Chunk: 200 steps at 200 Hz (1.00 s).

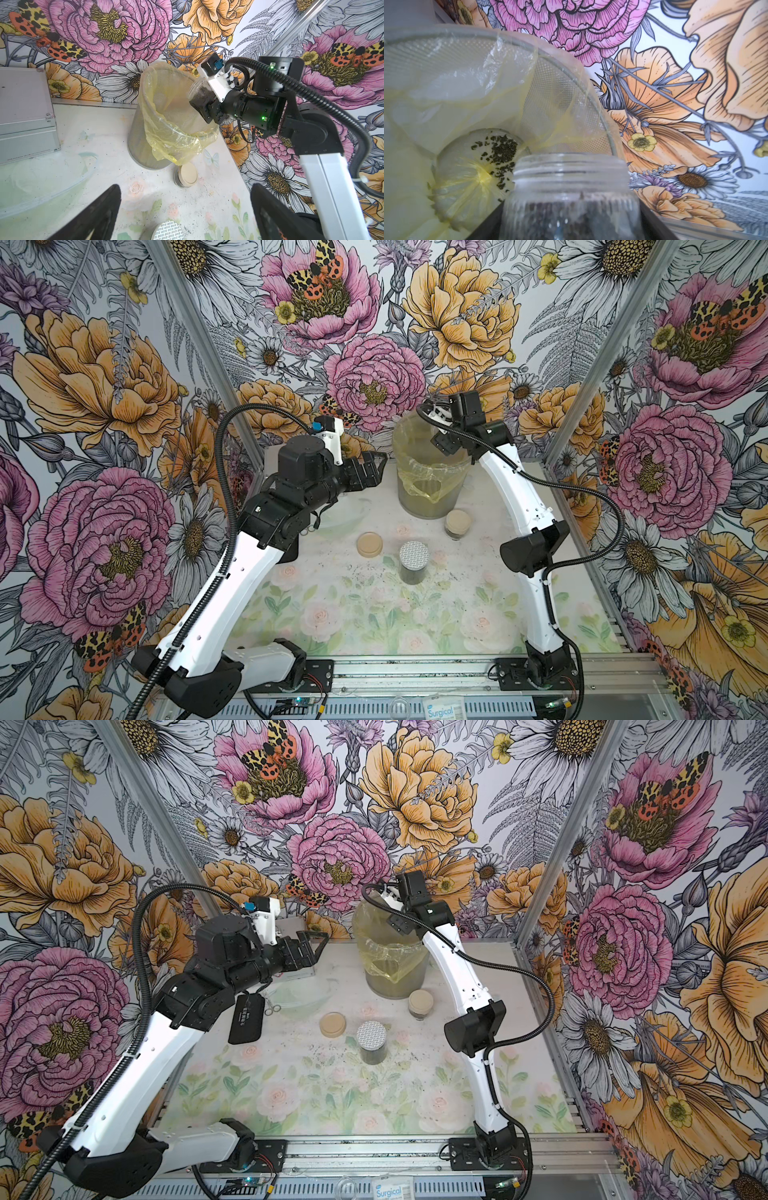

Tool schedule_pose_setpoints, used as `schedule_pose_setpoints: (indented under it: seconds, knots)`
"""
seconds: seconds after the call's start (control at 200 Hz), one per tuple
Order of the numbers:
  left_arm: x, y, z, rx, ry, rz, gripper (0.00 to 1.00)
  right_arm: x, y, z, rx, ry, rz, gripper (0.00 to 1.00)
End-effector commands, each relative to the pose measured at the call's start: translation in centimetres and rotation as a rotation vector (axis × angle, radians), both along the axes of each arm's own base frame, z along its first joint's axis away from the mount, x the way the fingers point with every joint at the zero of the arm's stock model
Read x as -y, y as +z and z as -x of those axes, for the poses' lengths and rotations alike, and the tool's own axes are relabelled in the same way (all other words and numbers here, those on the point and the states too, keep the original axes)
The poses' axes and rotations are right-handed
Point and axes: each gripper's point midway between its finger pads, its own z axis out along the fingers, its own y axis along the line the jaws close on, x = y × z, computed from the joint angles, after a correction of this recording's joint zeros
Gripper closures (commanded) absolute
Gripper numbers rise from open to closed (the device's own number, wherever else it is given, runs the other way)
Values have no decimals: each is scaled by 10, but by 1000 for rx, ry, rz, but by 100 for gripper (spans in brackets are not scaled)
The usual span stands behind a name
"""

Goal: Empty moldy tea leaves from jars
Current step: Pour the moldy tea leaves from the jar into the trash bin.

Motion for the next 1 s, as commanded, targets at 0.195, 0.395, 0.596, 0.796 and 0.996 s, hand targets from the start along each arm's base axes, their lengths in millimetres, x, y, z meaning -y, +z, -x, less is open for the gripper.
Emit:
schedule_pose_setpoints:
  seconds: [0.195,0.395,0.596,0.796,0.996]
  knots:
    - [-27,-10,-5,-18,75,40,1,10,53,4,170,173,314,100]
    - [-41,-22,-10,-51,104,67,1,4,46,7,167,301,405,100]
    - [-49,-28,-10,-67,121,96,1,5,43,4,158,287,351,100]
    - [-50,-28,-10,-71,119,102,1,-1,65,9,219,316,310,100]
    - [-48,-29,-10,-77,113,108,1,8,79,14,253,337,372,100]
